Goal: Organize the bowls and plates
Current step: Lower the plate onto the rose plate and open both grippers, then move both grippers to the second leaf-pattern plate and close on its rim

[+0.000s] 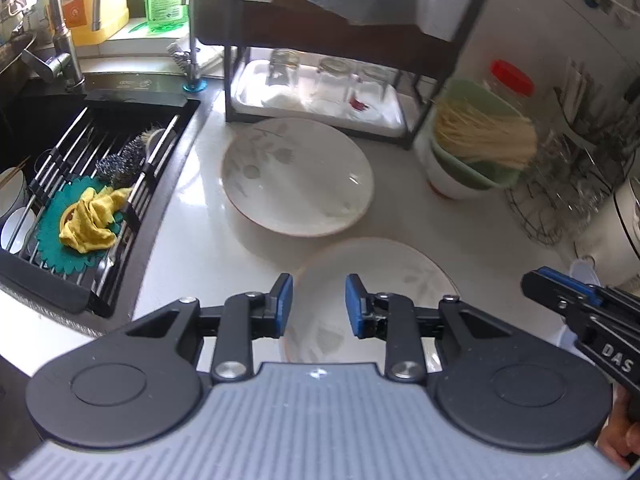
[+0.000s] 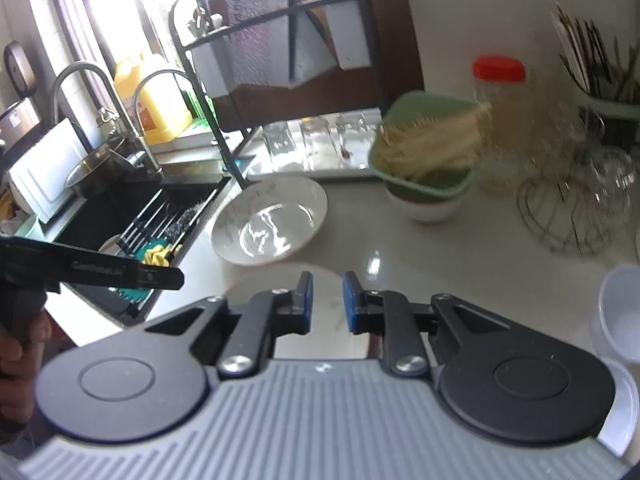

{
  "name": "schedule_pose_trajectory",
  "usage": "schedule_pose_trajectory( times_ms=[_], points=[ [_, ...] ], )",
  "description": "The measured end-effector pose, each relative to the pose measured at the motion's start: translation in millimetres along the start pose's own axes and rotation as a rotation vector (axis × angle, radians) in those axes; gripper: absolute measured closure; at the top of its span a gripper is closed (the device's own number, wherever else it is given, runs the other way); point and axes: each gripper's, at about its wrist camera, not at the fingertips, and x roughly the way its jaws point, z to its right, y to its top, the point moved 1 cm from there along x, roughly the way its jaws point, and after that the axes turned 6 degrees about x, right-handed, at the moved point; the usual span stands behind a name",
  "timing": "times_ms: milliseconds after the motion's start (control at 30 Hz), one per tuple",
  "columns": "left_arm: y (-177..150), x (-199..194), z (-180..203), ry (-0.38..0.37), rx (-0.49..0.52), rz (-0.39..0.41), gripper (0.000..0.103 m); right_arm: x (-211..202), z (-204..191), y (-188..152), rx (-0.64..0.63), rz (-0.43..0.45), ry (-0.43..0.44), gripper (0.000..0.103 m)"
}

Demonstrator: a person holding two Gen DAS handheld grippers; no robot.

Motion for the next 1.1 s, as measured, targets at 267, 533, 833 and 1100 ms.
schedule_pose_trajectory(
  times_ms=[267,533,833,1100],
  points=[
    [29.9,23.6,-38.5,-0.019,-0.014,0.013,0.053,31.6,-12.5,27.0,-0.018,-0.035,-0.027,0.059],
    [47.6,57.9,-68.3,0.0,-0.024,0.027,0.041,72.1,-14.4,39.0,0.071,-0.066,-0.037,0.028],
    [52.2,122.4,-105.9,-0.045,-0.049,-0.051,0.041,136.4,-19.3,37.4,0.092,-0.181,-0.053,0.03],
    [70.6,166.3,-122.0,-0.066,-0.019,-0.087,0.051,195.5,-15.3,42.0,0.174,-0.238,-0.08,0.05]
  ],
)
